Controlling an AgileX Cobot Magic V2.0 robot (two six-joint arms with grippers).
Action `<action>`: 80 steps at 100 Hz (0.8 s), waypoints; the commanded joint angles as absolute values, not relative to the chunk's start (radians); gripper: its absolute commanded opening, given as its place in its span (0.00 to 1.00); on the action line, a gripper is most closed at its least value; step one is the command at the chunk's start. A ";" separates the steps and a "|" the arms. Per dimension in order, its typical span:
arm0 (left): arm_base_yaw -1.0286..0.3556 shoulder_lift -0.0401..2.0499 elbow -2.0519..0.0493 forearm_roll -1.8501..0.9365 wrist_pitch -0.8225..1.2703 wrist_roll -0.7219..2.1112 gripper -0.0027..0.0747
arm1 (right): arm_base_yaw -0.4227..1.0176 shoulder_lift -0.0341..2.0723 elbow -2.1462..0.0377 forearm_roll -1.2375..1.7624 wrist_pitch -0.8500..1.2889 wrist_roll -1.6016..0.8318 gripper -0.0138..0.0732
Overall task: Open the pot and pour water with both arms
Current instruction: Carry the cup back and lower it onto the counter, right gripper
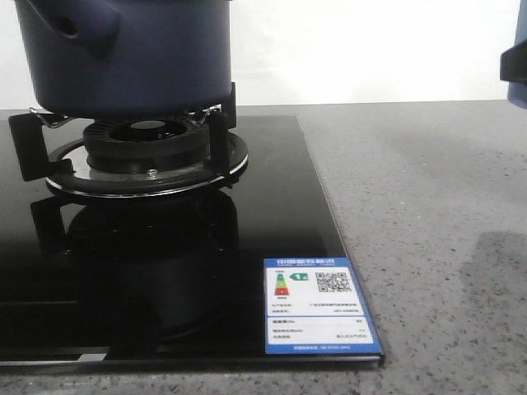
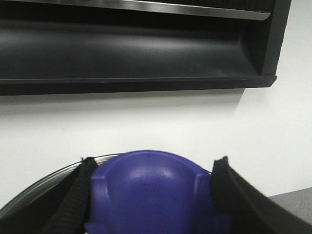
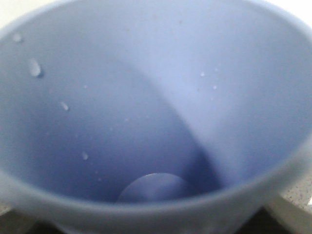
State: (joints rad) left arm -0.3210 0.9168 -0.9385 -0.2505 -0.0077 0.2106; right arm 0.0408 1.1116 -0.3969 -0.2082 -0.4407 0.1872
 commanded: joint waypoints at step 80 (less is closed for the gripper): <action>-0.319 0.902 -0.976 -0.248 -0.125 0.214 0.47 | 0.030 1.315 -0.423 -0.205 -0.647 0.096 0.56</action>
State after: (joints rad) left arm -0.3210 0.9168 -0.9385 -0.2505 -0.0077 0.2106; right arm 0.0368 1.3363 -0.3969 -0.2082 -0.5861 0.1374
